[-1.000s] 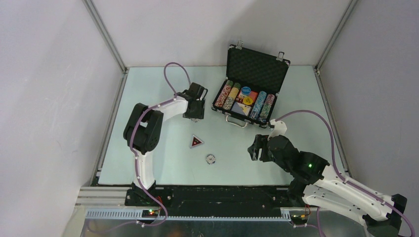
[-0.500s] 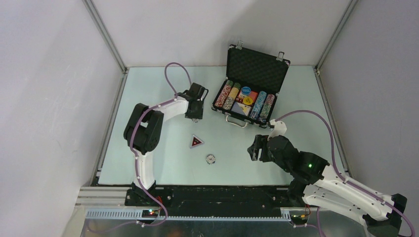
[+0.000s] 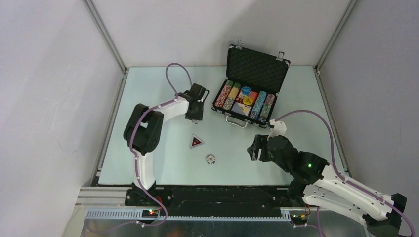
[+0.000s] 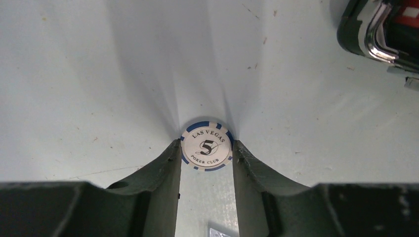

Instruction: Pack up texas hold em set

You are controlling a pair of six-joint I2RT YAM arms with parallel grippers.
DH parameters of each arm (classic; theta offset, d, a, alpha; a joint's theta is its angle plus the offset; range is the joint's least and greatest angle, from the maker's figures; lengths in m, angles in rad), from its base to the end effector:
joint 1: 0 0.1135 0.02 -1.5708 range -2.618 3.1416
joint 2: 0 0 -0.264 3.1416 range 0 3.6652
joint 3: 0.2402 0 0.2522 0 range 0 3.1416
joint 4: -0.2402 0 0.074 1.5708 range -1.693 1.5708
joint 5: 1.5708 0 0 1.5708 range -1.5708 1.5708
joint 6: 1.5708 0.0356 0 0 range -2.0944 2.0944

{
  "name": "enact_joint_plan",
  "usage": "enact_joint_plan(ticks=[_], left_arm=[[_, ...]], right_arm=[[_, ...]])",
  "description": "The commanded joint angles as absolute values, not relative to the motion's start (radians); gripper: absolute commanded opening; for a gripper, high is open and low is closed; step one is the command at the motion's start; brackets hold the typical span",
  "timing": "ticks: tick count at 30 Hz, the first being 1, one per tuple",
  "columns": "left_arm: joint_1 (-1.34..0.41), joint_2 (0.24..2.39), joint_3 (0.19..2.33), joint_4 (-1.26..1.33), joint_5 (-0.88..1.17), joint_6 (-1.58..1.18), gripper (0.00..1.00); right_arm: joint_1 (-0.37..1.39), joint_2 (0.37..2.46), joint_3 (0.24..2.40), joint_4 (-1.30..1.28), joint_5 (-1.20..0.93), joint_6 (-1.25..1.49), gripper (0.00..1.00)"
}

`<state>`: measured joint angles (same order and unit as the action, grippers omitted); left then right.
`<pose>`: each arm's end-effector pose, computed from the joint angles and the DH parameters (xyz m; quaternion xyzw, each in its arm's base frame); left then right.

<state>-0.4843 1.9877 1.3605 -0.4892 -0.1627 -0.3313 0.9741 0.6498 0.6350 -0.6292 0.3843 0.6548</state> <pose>0.3641 -0.1850 0.1616 0.0560 0.9696 -0.0164 0.2375 0.0904 0.1093 0.2653 -0.0553 0.8805 0.2019 0.4254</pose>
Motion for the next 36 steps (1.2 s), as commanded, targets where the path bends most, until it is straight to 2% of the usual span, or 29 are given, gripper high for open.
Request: enact_joint_plan(ticks=[1, 20, 36], left_arm=[[-0.510, 1.926, 1.364, -0.527, -0.156, -0.319, 0.42], [-0.581, 1.839, 1.294, -0.531, -0.150, -0.350, 0.41], [-0.725, 1.734, 1.191, -0.530, -0.181, -0.402, 0.41]], right_arm=[[0.981, 0.652, 0.634, -0.596, 0.396, 0.661, 0.70], [0.987, 0.658, 0.634, -0.593, 0.397, 0.665, 0.70], [1.004, 0.656, 0.634, -0.601, 0.411, 0.680, 0.70]])
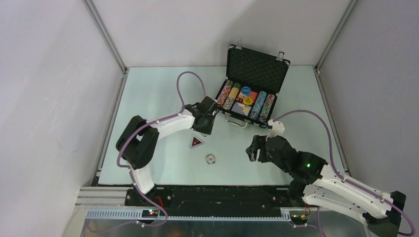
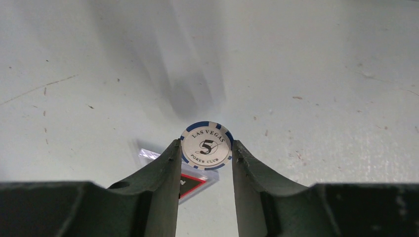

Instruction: Pack up texas hold em set

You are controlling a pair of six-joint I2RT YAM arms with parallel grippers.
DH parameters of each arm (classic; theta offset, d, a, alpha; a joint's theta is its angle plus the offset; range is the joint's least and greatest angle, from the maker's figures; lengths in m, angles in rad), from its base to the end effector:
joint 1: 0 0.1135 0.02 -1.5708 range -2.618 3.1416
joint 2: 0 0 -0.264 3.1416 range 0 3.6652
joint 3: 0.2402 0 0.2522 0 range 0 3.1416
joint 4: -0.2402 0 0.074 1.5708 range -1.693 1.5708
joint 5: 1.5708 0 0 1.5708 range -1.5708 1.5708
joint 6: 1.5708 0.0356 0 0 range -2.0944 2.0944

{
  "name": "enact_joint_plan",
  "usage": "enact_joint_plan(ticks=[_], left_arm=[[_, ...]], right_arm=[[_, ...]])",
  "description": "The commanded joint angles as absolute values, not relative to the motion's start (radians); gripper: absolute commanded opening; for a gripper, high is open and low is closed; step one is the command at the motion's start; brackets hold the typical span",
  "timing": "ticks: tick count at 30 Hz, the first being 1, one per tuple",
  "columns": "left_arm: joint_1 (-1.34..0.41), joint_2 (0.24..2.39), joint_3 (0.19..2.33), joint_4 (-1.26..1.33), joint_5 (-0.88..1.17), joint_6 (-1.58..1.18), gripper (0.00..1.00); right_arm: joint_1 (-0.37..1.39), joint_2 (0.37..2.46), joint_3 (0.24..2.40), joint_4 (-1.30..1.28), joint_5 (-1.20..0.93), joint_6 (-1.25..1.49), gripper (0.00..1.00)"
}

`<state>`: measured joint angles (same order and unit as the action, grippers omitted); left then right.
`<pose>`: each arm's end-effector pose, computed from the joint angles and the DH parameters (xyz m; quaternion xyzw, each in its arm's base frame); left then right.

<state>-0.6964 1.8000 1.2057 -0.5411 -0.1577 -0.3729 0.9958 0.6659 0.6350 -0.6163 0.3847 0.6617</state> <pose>0.2817 -0.2283 0.1842 0.1400 0.9634 -0.0435 0.2245 0.0898 0.1140 0.2645 -0.0621 0.8807 0.2067 0.4217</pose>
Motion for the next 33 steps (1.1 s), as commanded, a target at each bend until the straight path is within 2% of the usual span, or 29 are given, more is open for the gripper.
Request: enact_joint_plan(ticks=[1, 28, 33], left_arm=[[-0.729, 1.725, 1.182, -0.530, -0.182, -0.405, 0.41], [-0.855, 1.565, 1.033, -0.537, -0.243, -0.469, 0.43], [-0.856, 1.592, 1.039, -0.539, -0.265, -0.468, 0.55]], right_arm=[[1.005, 0.656, 0.634, -0.601, 0.411, 0.682, 0.70], [1.028, 0.667, 0.634, -0.586, 0.422, 0.686, 0.70], [1.029, 0.666, 0.634, -0.589, 0.421, 0.687, 0.70]])
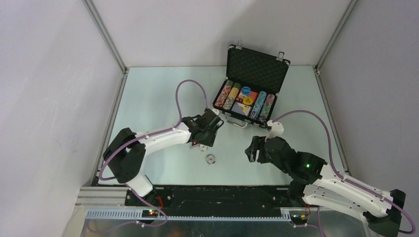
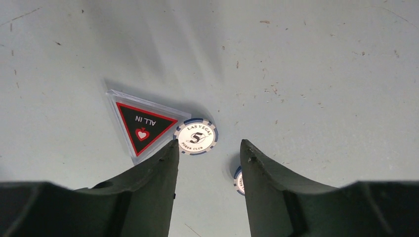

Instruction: Pack up texas hold em set

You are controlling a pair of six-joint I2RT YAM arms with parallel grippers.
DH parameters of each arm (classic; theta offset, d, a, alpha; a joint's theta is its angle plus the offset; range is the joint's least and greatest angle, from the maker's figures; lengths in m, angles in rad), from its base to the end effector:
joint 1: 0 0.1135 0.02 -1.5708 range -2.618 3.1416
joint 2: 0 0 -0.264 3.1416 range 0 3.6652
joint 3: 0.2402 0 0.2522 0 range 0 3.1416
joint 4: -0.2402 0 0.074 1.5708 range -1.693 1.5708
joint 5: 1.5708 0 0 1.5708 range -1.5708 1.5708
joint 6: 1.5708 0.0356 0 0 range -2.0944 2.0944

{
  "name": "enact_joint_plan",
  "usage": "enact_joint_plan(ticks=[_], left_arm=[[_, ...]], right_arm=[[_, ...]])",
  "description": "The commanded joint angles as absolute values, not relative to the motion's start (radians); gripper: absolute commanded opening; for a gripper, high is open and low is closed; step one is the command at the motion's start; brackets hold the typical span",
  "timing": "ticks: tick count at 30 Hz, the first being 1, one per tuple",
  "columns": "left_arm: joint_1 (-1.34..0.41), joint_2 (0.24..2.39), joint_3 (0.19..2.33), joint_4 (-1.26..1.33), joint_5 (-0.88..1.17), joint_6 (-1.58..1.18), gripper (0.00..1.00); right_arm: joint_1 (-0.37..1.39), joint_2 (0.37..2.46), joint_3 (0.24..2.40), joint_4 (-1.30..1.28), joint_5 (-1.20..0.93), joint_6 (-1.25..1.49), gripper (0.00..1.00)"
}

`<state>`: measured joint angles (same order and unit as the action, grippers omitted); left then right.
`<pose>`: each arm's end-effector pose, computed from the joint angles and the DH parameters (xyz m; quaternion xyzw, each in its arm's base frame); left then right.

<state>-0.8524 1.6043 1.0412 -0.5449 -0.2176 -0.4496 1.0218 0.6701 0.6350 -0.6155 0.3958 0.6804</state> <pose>0.2141 -0.2333 0.2000 0.1692 0.9530 -0.0541 0.2454 0.0874 0.1165 0.2641 -0.0632 0.8806 0.2113 0.4195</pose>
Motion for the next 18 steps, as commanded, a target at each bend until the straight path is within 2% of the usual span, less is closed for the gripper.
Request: enact_joint_plan(ticks=[1, 7, 18], left_arm=[[-0.856, 1.595, 1.041, -0.540, -0.264, -0.470, 0.55], [-0.856, 1.630, 1.046, -0.539, -0.275, -0.474, 0.59], [-0.855, 1.667, 1.038, -0.537, -0.306, -0.492, 0.59]], right_arm=[[1.029, 0.664, 0.634, -0.589, 0.420, 0.687, 0.70], [1.029, 0.659, 0.634, -0.591, 0.421, 0.686, 0.70], [1.029, 0.665, 0.634, -0.584, 0.421, 0.683, 0.70]])
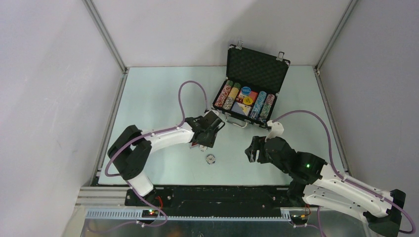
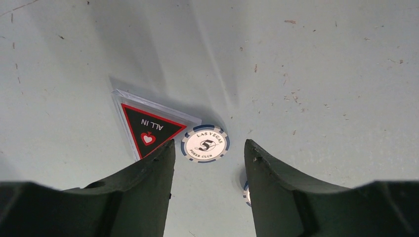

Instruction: Pack up texas hold em set

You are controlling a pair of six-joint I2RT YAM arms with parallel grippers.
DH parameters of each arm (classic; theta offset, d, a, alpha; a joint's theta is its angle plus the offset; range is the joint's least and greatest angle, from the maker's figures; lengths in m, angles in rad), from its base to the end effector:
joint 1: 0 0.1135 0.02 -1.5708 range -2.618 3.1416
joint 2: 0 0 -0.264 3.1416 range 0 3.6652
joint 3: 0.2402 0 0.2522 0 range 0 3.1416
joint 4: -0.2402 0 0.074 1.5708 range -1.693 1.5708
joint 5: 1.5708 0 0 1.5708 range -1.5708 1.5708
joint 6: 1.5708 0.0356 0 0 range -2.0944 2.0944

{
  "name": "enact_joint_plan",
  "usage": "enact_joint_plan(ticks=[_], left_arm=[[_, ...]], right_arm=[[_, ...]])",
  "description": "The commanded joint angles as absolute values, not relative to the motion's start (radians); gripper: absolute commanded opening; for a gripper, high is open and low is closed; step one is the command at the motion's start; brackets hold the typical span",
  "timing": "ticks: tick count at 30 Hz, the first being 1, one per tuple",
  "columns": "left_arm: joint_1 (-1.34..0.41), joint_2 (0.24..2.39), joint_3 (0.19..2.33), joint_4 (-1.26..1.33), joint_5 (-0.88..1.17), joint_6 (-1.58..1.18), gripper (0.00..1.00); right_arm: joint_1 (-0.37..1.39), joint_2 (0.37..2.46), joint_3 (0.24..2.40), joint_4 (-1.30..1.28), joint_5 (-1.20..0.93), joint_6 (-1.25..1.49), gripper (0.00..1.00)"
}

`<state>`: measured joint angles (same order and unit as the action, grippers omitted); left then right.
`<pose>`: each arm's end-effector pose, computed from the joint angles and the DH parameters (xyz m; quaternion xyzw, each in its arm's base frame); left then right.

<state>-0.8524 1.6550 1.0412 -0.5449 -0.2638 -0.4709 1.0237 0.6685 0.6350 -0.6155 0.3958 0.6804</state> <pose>0.2179 -0.2351 0.1852 0.1576 0.9578 -0.0230 0.2391 0.0870 0.1165 0.2643 -0.0638 0.8802 0.2123 0.4197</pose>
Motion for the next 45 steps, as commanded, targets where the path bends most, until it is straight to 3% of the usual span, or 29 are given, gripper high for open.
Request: enact_joint_plan(ticks=[1, 32, 45], left_arm=[[-0.855, 1.672, 1.041, -0.538, -0.307, -0.492, 0.59], [-0.864, 1.746, 1.036, -0.537, -0.324, -0.486, 0.54], [-0.872, 1.736, 1.033, -0.537, -0.316, -0.491, 0.41]], right_arm=[[1.029, 0.666, 0.634, -0.584, 0.421, 0.683, 0.70], [1.034, 0.655, 0.634, -0.606, 0.430, 0.696, 0.70], [1.038, 0.656, 0.634, -0.606, 0.432, 0.699, 0.70]])
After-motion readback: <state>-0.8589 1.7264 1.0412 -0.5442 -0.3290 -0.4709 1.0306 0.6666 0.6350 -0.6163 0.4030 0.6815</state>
